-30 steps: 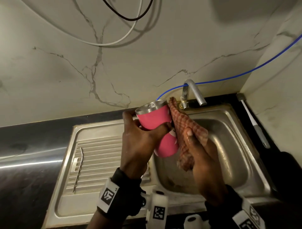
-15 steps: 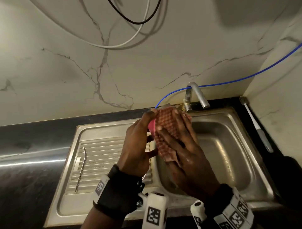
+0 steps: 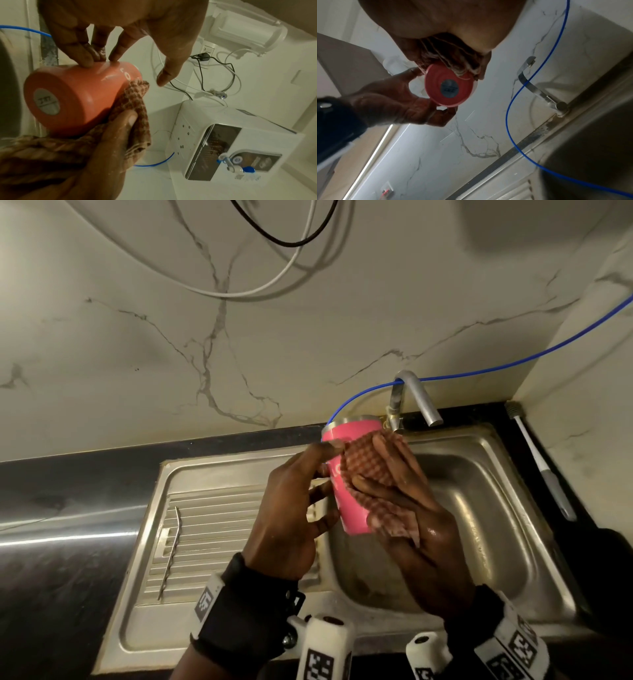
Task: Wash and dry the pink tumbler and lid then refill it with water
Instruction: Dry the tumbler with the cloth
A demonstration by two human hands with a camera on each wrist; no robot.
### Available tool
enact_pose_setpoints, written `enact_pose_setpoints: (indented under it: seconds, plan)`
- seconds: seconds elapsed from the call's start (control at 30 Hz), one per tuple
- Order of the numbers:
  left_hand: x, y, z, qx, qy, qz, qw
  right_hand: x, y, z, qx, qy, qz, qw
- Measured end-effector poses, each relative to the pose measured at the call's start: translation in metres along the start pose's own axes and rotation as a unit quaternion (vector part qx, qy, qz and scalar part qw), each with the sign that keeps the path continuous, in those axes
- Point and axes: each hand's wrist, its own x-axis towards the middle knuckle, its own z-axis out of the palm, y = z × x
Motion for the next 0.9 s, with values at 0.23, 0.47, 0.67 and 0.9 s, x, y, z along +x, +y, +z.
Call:
enact_pose_setpoints:
  seconds: [0.23, 0.47, 0.67, 0.9]
  plan:
    - [0.003, 0.001, 0.001, 0.029, 0.0, -0.012, 0.999, -0.003, -0.018, 0.004, -0.069, -0.052, -0.097, 0.992]
    - [0.004, 0.002, -0.004, 0.021, -0.013, -0.006, 1.0, -0.012, -0.018, -0.001, -0.01, -0.077, -0.094, 0.993]
    - [0.002, -0.011, -0.011, 0.008, 0.022, 0.023, 0.999, -0.025, -0.01, -0.009, 0.014, -0.073, -0.096, 0.993]
    - [-0.004, -0.028, -0.029, 0.021, 0.052, 0.109, 0.992, -0.036, -0.008, 0.0, 0.264, 0.102, 0.278, 0.918]
